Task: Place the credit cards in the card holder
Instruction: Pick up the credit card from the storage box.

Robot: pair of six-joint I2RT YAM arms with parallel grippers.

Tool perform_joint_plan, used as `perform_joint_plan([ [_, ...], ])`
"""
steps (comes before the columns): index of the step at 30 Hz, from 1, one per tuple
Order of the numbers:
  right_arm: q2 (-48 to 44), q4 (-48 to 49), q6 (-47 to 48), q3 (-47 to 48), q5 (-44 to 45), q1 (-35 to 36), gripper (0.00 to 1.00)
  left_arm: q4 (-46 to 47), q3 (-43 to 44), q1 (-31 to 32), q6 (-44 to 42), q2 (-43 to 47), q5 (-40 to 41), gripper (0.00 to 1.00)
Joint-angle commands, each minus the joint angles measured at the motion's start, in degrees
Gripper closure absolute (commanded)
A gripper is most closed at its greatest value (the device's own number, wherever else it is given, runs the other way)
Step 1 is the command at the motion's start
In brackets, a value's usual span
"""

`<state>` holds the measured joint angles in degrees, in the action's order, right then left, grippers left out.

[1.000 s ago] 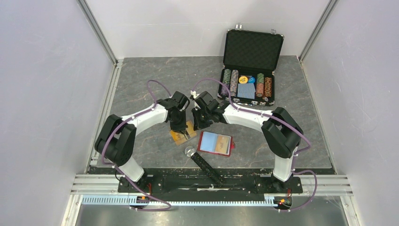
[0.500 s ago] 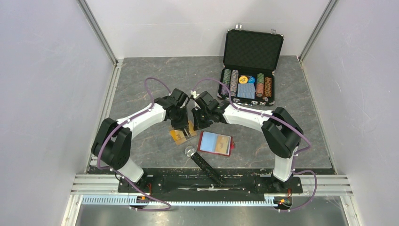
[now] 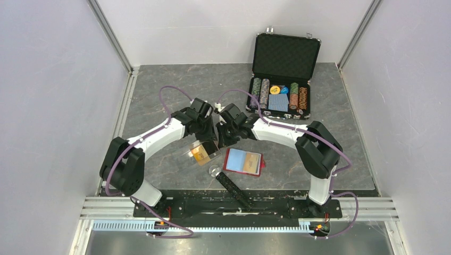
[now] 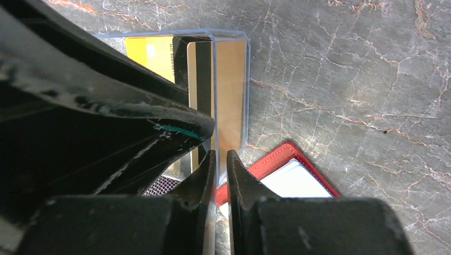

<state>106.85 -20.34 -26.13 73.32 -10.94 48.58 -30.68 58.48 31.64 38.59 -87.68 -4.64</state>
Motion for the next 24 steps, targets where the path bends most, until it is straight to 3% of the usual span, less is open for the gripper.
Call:
perform_joint_plan([
  [1, -1.14, 0.05, -0.43, -0.94, -2.09, 0.48, 0.96, 1.92, 0.20, 0.18, 2.12, -2.15, -0.44, 0.70],
  [6, -1.16, 0.06, -0.29, -1.00, -1.98, 0.48, 0.95, 1.91, -0.86, 0.18, 2.21, -3.28, -0.11, 0.76],
  [8, -1.20, -0.05, -0.30, -0.89, -1.88, 0.46, 0.95, 2.01, -1.00, 0.18, 2.11, -3.29, 0.14, 0.86],
  [9, -1.31, -0.03, -0.22, -0.82, -1.85, 0.51, 0.95, 1.96, -1.01, 0.18, 2.04, -3.16, 0.31, 0.96],
  [13, -2.46, -0.03, -0.13, -0.63, -0.81, 0.47, 0.89, 0.64, -0.20, 0.20, 1.48, -1.62, 1.66, 0.98],
  [18, -5.90, -0.01, -0.12, -0.24, 1.61, 0.47, 0.66, -1.35, 0.94, 0.23, 0.75, 3.63, 4.19, 0.98],
  [24, -10.70, 0.04, -0.41, -0.86, 3.54, 0.28, 0.48, -1.32, 0.48, 0.09, 1.06, 11.64, 6.19, 0.98],
])
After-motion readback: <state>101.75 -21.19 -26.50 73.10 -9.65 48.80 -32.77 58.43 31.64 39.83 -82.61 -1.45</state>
